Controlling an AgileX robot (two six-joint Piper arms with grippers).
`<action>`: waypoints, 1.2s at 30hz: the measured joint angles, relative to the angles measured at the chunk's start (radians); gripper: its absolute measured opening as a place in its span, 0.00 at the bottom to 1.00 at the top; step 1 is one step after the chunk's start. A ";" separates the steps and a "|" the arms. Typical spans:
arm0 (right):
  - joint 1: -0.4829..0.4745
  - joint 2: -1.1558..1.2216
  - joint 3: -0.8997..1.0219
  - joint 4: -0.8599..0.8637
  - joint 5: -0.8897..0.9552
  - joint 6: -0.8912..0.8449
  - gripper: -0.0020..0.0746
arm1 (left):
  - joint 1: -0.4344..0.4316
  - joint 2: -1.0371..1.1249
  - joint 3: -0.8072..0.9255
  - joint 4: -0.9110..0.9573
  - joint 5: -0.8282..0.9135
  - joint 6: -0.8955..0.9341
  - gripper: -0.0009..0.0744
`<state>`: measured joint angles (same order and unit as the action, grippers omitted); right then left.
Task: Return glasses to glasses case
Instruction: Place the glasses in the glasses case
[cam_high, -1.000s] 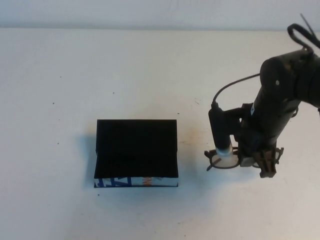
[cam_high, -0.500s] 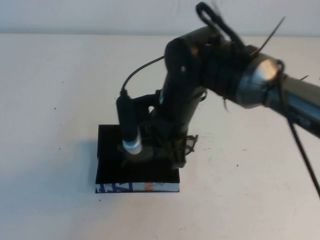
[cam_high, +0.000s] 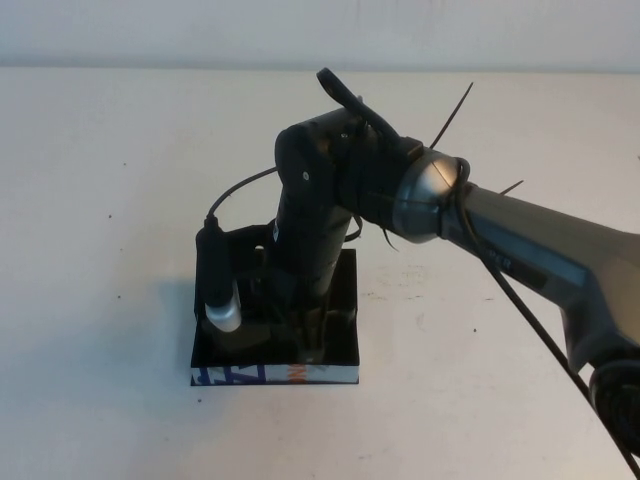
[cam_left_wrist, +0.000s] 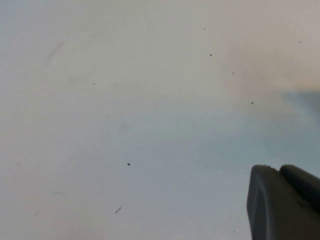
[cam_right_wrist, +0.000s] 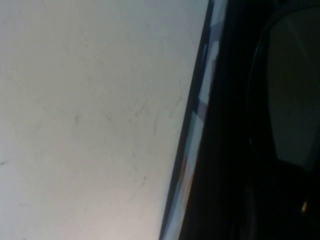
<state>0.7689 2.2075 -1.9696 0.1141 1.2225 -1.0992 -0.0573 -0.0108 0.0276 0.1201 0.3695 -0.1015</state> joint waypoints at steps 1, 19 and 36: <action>0.000 0.003 0.000 0.000 0.000 0.000 0.12 | 0.000 0.000 0.000 0.000 0.000 0.000 0.01; 0.000 0.041 -0.006 0.036 0.000 0.027 0.12 | 0.000 0.000 0.000 0.000 0.000 0.000 0.01; 0.000 0.041 -0.006 0.038 0.000 0.053 0.15 | 0.000 0.000 0.000 0.000 0.000 0.000 0.01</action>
<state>0.7689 2.2485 -1.9755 0.1523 1.2225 -1.0463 -0.0573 -0.0108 0.0276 0.1201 0.3695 -0.1015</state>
